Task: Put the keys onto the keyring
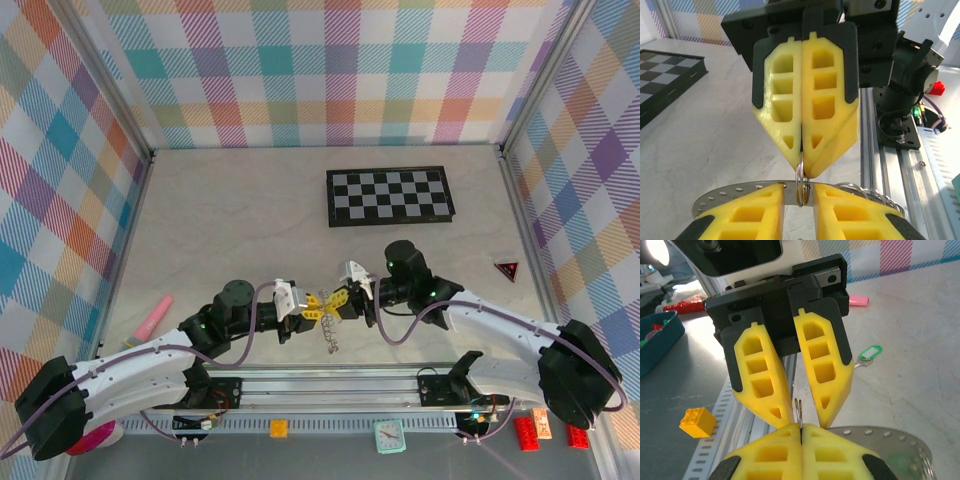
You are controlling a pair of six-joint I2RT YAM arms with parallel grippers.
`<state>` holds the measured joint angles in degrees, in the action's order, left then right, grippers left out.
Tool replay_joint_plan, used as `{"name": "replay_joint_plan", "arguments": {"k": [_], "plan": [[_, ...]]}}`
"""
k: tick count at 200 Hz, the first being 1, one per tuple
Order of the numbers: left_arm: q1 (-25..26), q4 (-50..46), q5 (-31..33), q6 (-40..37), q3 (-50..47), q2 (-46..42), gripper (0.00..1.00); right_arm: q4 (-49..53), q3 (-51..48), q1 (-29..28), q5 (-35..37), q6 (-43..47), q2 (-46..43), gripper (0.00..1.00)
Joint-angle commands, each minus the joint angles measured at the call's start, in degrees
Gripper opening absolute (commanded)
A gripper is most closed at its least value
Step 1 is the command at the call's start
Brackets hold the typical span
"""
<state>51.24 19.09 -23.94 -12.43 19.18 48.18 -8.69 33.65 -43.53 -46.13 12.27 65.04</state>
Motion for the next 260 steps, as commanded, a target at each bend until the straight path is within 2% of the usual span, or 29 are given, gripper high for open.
{"name": "replay_joint_plan", "arguments": {"k": [1,24,66,167,193,214,220,225,231,235,251,260], "plan": [[0.2,-9.8,2.2,-1.5,4.9,-1.4,0.22,10.4,5.2,-0.5,0.7,6.2,-0.3,0.0],[0.2,-14.2,2.1,-2.3,6.7,-1.3,0.21,16.6,8.0,-1.2,2.2,10.1,0.8,0.0],[0.2,-14.9,1.8,-3.2,7.8,-0.7,0.2,24.9,12.9,-2.6,5.0,15.0,2.7,0.0],[0.2,-13.6,0.8,-4.0,8.4,1.1,0.17,28.1,16.9,-5.8,7.1,17.7,5.4,0.0],[0.2,-13.6,0.7,-4.3,8.6,1.4,0.11,27.9,16.9,-6.1,6.5,17.6,5.9,0.0],[0.2,-13.8,0.9,-4.9,8.7,1.4,0.0,27.4,16.2,-6.1,6.1,17.1,5.7,0.0],[0.2,-13.8,1.1,-5.1,8.7,1.3,0.0,26.9,15.7,-6.1,6.3,16.7,5.4,0.0],[0.2,-13.8,1.3,-5.2,8.6,1.2,0.0,26.3,15.2,-6.1,6.8,16.2,4.9,0.06],[0.2,-13.8,1.6,-5.2,8.6,1.0,0.0,25.2,14.4,-6.0,7.3,15.1,4.2,0.2],[0.2,-13.8,1.7,-5.2,8.5,1.0,0.0,24.4,13.9,-6.0,7.7,14.4,3.5,0.24],[0.2,-14.1,2.4,-5.5,8.4,0.6,0.0,19.9,10.7,-5.4,10.1,10.5,0.2,0.31],[0.2,-14.4,2.9,-5.9,8.4,0.5,0.0,17.0,8.6,-5.2,14.3,7.2,-2.2,0.33]]}}
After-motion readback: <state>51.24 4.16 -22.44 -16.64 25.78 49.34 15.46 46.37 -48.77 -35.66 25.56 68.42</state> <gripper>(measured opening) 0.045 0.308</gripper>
